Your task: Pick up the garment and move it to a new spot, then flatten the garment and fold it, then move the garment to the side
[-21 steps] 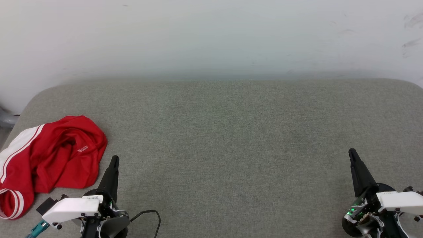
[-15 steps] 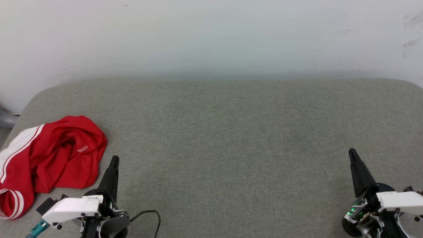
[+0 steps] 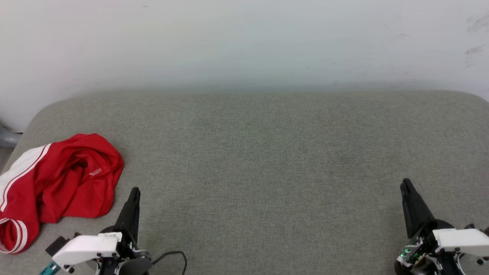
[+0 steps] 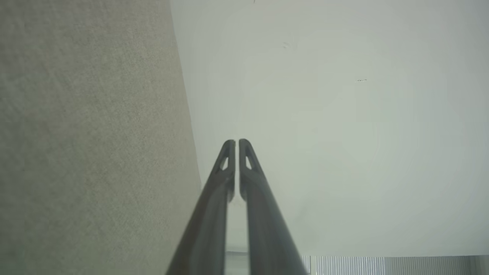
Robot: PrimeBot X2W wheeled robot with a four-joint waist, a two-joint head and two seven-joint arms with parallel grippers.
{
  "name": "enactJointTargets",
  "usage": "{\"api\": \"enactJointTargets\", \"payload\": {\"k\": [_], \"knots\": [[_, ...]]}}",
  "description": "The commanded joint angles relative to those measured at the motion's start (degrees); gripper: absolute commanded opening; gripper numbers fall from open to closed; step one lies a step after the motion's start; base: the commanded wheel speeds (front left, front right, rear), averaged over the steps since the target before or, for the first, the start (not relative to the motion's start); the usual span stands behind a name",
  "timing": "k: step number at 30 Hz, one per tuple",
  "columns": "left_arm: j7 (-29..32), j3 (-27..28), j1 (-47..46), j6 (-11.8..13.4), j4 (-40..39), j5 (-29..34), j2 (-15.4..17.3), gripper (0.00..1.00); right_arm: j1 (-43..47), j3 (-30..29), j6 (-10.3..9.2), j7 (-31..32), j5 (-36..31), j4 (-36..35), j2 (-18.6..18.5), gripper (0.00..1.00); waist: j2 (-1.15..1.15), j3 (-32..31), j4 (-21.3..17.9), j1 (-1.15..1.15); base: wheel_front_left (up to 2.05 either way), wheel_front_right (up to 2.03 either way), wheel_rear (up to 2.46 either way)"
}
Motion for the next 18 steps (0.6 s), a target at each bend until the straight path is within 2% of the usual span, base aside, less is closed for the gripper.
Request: {"api": "enactJointTargets", "payload": {"k": [1,10,18], "knots": [[-0.05,-0.13,0.21,0.00,0.15,0.00,-0.01,1.00,0.18,0.04,0.00,-0.04,-0.04,0.14,0.00,1.00,0.00,0.00,0.00,0.00,0.00,0.00,0.00],[-2.72,-3.02,-0.28,0.00,-2.84,0.77,0.00,1.00,1.08,1.65,0.00,-2.44,-1.29,-3.51,-0.03,1.00,0.00,0.03,0.02,0.00,0.00,0.00,0.00],[-4.86,-4.69,-0.35,0.00,-6.34,3.83,0.01,1.00,1.92,2.84,0.00,-4.67,-3.28,-6.51,-0.48,1.00,0.00,0.04,0.15,0.00,0.00,0.00,0.00]]}}
